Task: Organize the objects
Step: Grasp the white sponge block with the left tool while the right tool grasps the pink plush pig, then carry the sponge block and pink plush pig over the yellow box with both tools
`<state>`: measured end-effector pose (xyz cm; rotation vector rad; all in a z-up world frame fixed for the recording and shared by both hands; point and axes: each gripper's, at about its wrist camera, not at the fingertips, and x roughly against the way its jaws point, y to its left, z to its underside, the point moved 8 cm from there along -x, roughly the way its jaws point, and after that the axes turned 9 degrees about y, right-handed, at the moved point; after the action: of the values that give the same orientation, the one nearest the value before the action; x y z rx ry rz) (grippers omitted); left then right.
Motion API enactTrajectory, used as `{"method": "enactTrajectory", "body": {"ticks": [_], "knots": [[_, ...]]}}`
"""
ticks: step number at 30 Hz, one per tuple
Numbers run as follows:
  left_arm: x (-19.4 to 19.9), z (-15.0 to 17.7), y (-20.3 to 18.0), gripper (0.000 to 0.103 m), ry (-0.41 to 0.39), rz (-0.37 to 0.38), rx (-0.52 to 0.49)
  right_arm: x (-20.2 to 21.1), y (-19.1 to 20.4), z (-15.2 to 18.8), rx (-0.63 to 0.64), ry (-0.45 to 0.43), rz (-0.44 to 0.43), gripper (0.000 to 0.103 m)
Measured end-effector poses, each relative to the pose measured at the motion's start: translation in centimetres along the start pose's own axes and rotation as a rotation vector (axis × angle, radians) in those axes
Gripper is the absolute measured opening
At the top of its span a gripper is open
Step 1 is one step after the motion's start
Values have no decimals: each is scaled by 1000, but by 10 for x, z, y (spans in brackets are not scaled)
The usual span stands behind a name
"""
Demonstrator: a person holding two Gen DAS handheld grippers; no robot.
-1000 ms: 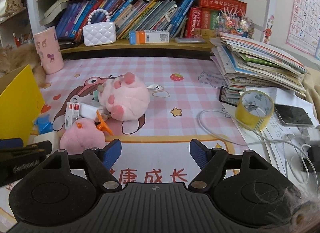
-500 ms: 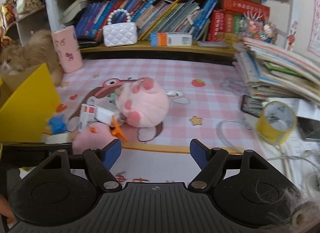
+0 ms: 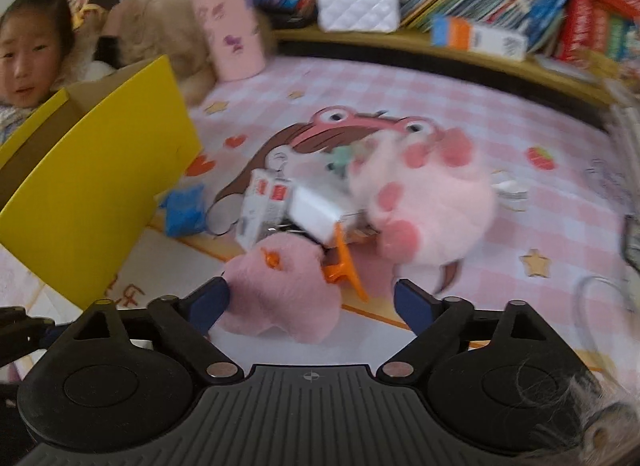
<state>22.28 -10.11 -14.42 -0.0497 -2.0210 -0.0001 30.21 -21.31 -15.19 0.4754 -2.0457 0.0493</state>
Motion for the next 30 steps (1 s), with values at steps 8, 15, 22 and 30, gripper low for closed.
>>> {"method": "enactTrajectory", "body": {"ticks": [8, 15, 22, 30], "knots": [[6, 9, 2, 42, 3, 33, -19, -15, 8, -1, 27, 33, -27, 85], [14, 12, 4, 42, -22, 59, -42, 10, 1, 6, -40, -18, 55, 83], [22, 17, 9, 42, -44, 101, -69, 57, -6, 20, -177, -93, 160, 83], [38, 25, 24, 41, -87, 137, -105, 88, 24, 52, -298, -129, 231, 83]]}}
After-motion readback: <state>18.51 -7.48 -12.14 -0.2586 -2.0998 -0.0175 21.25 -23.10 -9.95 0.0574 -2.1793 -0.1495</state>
